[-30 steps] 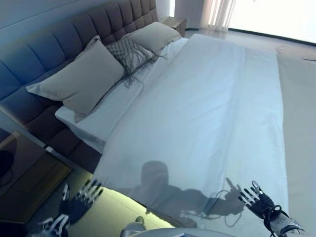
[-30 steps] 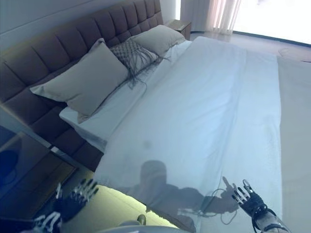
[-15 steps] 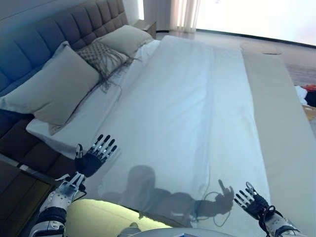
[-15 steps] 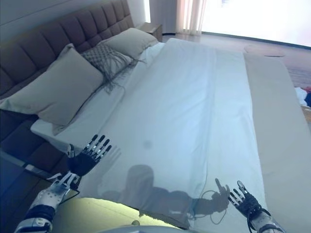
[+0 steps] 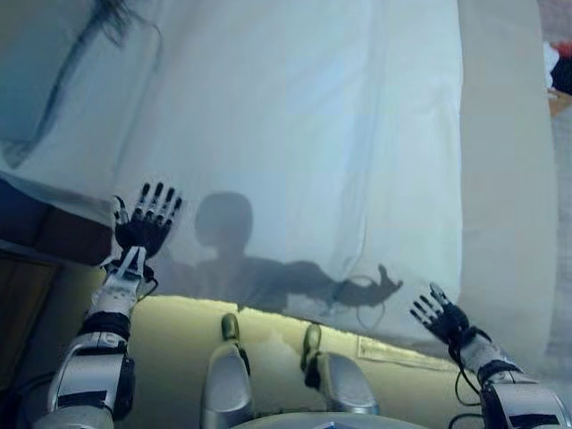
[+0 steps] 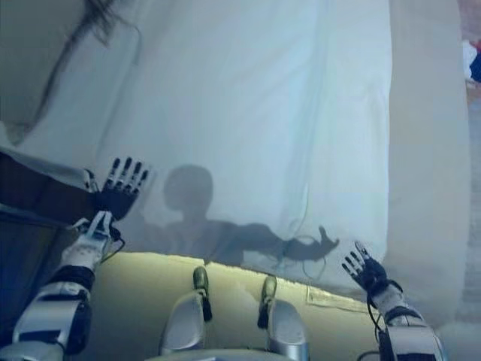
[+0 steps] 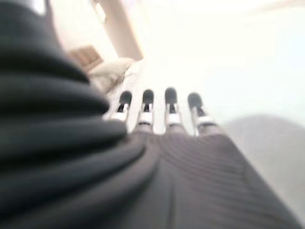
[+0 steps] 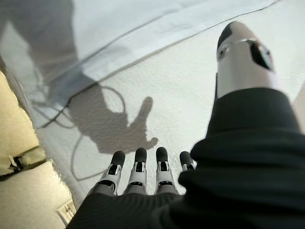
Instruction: Make the bed neatly
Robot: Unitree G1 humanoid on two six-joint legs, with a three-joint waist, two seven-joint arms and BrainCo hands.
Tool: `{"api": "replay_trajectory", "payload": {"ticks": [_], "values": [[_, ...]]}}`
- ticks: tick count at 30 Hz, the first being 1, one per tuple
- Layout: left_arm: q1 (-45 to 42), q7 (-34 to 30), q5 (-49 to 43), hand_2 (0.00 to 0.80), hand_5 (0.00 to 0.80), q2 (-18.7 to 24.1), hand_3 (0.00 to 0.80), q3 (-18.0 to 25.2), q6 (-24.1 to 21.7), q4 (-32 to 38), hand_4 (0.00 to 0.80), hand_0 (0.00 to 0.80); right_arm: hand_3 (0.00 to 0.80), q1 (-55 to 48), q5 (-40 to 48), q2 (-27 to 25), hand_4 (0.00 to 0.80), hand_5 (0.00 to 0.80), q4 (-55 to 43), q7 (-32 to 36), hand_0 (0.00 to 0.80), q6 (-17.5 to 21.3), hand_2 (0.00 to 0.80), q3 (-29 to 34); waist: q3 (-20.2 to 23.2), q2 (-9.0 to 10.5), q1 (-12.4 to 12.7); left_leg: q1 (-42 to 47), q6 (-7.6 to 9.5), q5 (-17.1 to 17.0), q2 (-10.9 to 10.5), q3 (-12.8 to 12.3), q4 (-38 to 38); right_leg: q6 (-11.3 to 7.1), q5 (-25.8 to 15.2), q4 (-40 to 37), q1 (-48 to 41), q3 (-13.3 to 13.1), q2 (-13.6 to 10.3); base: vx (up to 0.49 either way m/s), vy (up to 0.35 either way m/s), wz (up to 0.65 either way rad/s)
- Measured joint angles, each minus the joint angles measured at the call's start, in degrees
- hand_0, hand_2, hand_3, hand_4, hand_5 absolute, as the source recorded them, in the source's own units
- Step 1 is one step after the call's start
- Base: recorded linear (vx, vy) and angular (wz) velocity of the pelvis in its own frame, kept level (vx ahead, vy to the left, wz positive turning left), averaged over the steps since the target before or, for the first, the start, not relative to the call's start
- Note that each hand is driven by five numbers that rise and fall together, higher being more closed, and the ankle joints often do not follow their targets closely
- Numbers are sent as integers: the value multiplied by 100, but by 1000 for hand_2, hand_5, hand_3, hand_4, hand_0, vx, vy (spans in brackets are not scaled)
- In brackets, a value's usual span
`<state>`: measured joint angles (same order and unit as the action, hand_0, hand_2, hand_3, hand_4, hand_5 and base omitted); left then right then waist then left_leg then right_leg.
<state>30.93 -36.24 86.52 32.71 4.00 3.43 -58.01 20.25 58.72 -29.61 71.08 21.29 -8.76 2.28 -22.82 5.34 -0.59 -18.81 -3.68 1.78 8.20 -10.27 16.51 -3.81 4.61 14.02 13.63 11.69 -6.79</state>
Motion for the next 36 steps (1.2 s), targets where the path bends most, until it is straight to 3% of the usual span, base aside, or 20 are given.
{"api": "replay_trajectory", "payload": {"ticks": [9, 13, 23, 33, 36], "values": [[372, 842, 1125, 0, 0, 52, 0, 313, -542, -240, 0, 0, 0, 341, 103, -54, 0, 0, -116, 258, 0, 9, 0, -104, -523, 288, -1, -1443, 210, 474, 13, 134, 1495, -49, 487, 1642, 1512, -158, -299, -118, 50, -1], [381, 1030, 1388, 0, 0, 51, 0, 415, -628, -510, 0, 0, 0, 345, 176, -141, 0, 0, -287, 438, 0, 89, 0, -207, -566, 412, 4, -1847, 203, 696, 86, 282, 2030, -21, 704, 2192, 1864, -158, -344, -31, -1, 6], [407, 1109, 1458, 0, 0, 281, 0, 650, -673, -652, 0, 0, 0, 221, 287, -345, 0, 0, -666, 704, 0, 241, 0, -287, -576, 600, 72, -2655, 170, 837, 138, 652, 2747, 78, 995, 2930, 2501, 26, -335, -49, 23, 7], [355, 1391, 1537, 0, 0, 654, 0, 671, -644, -665, 0, 0, 0, 217, 401, -433, 0, 0, -702, 820, 0, 293, 0, -261, -581, 593, 182, -3302, 139, 1005, 90, 902, 3300, 90, 1299, 3531, 3017, 120, -453, -20, 9, 7], [250, 1500, 1535, 0, 0, 688, 0, 905, -643, -659, 0, 0, 0, 195, 402, -433, 0, 0, -712, 849, 0, 296, 0, -243, -587, 583, 212, -3294, 143, 1021, 73, 909, 3312, 93, 1312, 3577, 3017, 113, -486, -4, -43, 4]]}}
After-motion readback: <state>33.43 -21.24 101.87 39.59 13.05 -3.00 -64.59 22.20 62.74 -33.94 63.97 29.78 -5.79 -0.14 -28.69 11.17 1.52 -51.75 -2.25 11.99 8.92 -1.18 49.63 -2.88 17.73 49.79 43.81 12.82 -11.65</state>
